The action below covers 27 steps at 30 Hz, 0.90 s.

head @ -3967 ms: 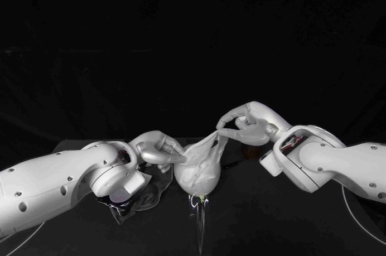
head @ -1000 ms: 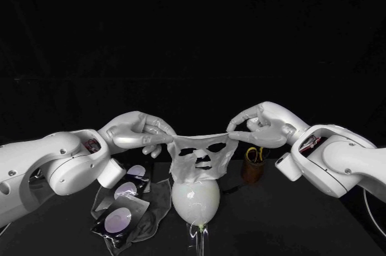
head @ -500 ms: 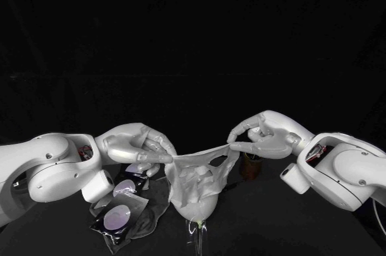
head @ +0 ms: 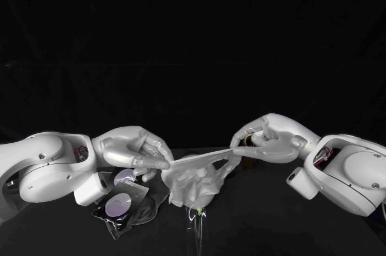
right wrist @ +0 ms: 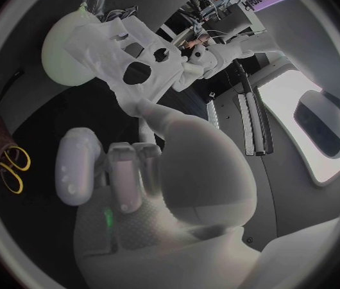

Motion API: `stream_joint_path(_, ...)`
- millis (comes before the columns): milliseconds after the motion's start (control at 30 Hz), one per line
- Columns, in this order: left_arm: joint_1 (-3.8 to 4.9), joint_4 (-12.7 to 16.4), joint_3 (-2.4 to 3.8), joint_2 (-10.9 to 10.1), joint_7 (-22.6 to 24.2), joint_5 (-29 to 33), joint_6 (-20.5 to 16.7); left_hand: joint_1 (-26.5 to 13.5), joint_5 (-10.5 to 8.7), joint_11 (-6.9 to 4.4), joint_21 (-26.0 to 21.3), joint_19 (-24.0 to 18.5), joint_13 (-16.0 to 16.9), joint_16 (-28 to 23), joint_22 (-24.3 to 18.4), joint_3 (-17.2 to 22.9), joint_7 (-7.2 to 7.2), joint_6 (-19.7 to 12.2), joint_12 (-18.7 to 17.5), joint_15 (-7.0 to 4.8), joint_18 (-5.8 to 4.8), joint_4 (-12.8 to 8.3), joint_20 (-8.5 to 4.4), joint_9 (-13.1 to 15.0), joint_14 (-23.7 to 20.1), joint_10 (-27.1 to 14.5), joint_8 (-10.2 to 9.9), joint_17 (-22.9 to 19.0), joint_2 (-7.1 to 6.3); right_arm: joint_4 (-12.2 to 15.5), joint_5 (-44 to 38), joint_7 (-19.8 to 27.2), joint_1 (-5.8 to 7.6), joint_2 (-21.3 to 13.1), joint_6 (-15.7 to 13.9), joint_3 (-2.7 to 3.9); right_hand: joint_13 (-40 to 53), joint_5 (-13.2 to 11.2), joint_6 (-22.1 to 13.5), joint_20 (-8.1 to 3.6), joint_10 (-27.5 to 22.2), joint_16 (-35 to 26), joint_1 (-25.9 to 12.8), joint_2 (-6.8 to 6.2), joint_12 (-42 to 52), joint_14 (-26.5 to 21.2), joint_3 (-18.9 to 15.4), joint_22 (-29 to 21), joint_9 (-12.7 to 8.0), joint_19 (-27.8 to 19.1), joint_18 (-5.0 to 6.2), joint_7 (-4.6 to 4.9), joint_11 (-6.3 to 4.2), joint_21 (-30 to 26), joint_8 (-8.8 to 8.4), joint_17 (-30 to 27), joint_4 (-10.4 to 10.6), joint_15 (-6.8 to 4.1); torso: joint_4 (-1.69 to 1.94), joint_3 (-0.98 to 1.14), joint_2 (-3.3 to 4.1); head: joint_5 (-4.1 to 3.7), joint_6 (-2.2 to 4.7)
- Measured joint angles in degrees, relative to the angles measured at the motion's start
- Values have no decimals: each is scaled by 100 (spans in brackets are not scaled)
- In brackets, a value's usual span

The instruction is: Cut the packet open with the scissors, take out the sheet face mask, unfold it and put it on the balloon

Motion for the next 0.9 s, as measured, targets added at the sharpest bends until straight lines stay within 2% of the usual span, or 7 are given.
stream_joint_path(100, -110, -28, -50, 4, -22, 4, 23, 3, -7, 0, 0, 0, 0, 0, -1, 0, 0, 0, -1, 0, -4, 0, 0, 1, 0, 0, -3, 4, 3, -14, 11, -8, -170, 12, 40, -12, 0, 0, -1, 0, 0, 0, 0, 0, -1, 0, 0, -1, 1, 0, 0, 0, 0, 0, 0, 1, 0, 0, 1, 0, 4, 3, -82)
stream_joint_path(233, -255, -111, -85, 50, -52, 3, 32, 10, -12, 0, 0, -14, 0, 0, -3, 0, 0, 0, -2, 1, -39, 0, -14, 44, 0, -1, -15, 8, 9, -97, 14, -18, -352, 101, 66, -12, 1, -1, -3, 0, 0, -3, 0, 0, -2, -1, 0, -3, 6, 0, 0, 0, 0, -30, 0, 1, 0, 1, 1, -3, 9, 8, -204)
stream_joint_path(433, -361, -294, -138, 154, -89, -12, 15, 14, -20, 0, 0, -23, -2, -1, -2, 0, 0, 0, -9, 1, -44, 0, -23, 54, -1, -2, -25, 4, 13, -195, 0, -39, -591, 214, 76, -11, 4, -2, -12, 0, 0, -4, 1, 0, -11, -1, 0, -4, 27, 0, 0, -8, 0, -31, -3, 4, 0, 1, 4, -4, 16, 31, -369)
stream_joint_path(567, -430, -403, -164, 213, -112, -36, -12, 14, -24, 0, 0, -23, -2, -1, 1, 9, 0, 0, -12, 2, -45, -9, -23, 76, -1, -2, -25, 3, 13, -257, -12, -46, -696, 280, 79, -12, 5, -2, -2, 0, 0, -5, 1, -1, 9, -1, -1, -3, 24, 0, 0, -18, 0, -32, -9, 4, 0, 1, 6, -4, 21, 48, -461)
stream_joint_path(767, -500, -606, -178, 373, -151, -94, -180, 14, 0, -13, 0, -23, -4, -1, 29, 32, 0, 0, -13, -11, -49, -32, -22, 77, -31, 10, -10, -19, 13, -509, -44, -53, -863, 547, 61, -11, 5, -3, -4, 0, 0, -17, 1, -1, 9, -2, -1, 0, 20, 0, 0, -20, 0, -32, -12, 4, -1, 2, -1, -4, 23, 75, -558)
stream_joint_path(900, -519, -764, -181, 501, -196, -149, -430, 14, 0, -13, 44, 21, -3, -1, 88, 40, 0, 0, -13, -11, -85, -40, -21, 78, -33, 10, -10, 35, 13, -750, -77, -56, -954, 768, -13, -11, 4, -3, -12, 0, 0, 0, 1, -1, 9, -2, 15, 0, 5, 0, 0, -28, 0, -51, 11, 4, -17, 2, 0, -1, 25, 83, -564)
